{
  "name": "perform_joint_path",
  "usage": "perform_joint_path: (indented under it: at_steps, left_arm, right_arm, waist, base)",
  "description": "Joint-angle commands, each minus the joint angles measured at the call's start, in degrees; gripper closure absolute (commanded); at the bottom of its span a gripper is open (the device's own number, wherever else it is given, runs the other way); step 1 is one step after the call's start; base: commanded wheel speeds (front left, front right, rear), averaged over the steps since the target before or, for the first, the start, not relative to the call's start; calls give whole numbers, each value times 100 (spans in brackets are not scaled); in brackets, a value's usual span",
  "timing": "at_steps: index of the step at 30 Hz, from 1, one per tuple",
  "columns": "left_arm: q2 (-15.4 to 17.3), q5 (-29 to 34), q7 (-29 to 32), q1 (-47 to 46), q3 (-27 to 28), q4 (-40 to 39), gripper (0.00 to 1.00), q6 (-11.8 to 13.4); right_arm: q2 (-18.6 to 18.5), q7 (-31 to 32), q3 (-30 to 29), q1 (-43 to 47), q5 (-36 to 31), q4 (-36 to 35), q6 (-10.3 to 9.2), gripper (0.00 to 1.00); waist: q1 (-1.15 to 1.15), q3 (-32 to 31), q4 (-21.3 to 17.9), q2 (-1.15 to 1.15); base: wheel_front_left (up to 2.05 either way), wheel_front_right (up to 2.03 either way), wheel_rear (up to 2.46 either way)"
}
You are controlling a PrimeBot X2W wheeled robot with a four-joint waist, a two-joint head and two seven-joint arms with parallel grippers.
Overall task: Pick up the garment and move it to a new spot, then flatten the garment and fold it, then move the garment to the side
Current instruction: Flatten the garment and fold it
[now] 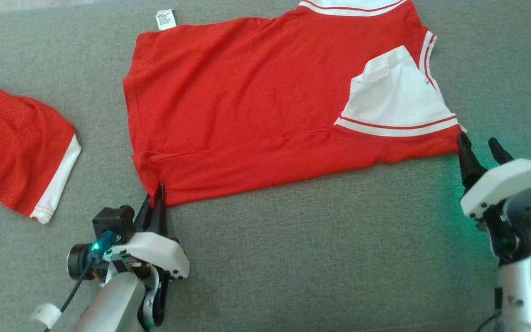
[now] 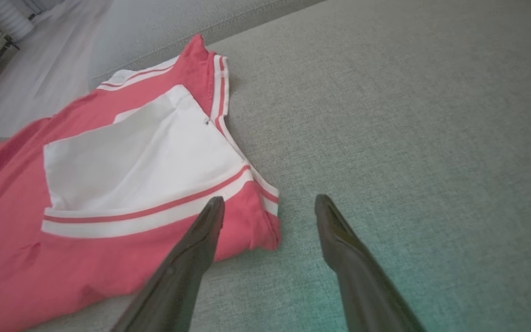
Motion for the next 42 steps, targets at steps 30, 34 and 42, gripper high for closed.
perform_joint_path:
  at_steps: [30, 34, 42]
  left_arm:
    - [606, -581, 967, 1313, 213, -1778, 100, 477]
    - [794, -649, 1323, 1724, 212, -2351, 100, 711]
    - [937, -780, 1672, 2095, 201, -2854, 0, 903]
  right_arm:
    - [-29, 879, 85, 1222, 27, -1158, 42, 100]
    - [-29, 1028, -68, 1657, 195, -1430, 42, 100]
    - [-29, 806, -153, 1693, 306, -1374, 42, 0]
  waist:
    - [0, -602, -38, 0]
    - [0, -632, -27, 0]
    - [0, -665, 16, 0]
  base:
    - [0, 0, 0]
    - [0, 0, 0]
    - [0, 0, 0]
